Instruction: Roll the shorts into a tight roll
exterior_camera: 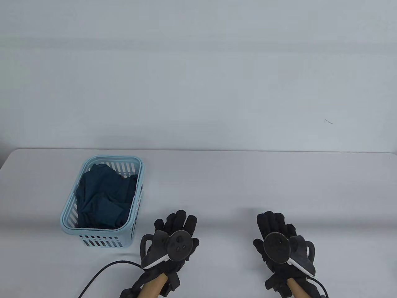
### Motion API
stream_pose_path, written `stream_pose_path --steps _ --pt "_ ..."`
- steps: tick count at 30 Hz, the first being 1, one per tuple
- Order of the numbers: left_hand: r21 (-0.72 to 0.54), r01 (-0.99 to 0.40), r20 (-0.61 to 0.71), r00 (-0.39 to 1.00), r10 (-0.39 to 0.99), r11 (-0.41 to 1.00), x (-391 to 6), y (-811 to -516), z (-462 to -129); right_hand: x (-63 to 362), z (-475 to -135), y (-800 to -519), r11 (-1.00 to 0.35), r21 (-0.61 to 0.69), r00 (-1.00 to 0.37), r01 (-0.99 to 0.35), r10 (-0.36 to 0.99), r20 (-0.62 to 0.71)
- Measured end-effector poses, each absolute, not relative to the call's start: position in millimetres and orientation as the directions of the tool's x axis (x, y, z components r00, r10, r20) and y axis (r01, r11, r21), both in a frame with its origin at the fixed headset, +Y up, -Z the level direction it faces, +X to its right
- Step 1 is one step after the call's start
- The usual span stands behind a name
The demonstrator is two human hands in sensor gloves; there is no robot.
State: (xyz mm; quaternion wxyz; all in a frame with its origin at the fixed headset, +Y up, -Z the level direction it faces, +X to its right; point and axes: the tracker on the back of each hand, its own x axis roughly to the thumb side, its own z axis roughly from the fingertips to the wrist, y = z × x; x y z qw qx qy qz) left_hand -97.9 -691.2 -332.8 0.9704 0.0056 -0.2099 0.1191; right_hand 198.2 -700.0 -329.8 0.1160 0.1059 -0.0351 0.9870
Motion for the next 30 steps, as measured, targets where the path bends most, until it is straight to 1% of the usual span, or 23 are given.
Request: stream_pose_path --steps 5,11,17,30 --pt "-0.045 -0.228 0.418 0.880 0.226 0.973 -94.7 -691.9 -331.3 196.6 -329.5 -701.4 -0.973 -0.040 -0.951 -0.225 0.211 0.226" --pt "-0.053 -0.227 0.427 0.875 0.227 0.973 -92.4 -692.6 -331.8 197.0 -329.3 -699.9 -0.969 -0.043 -0.947 -0.244 0.228 0.226" --pt "-0.081 -0.219 0.426 0.875 0.233 0.972 -92.0 -697.5 -333.4 197.8 -329.2 -700.2 -0.970 -0.041 -0.948 -0.240 0.225 0.226" --pt "-0.089 -0.218 0.430 0.872 0.235 0.972 -90.2 -698.7 -332.8 195.2 -328.1 -701.6 -0.972 -0.028 -0.944 -0.235 0.221 0.243"
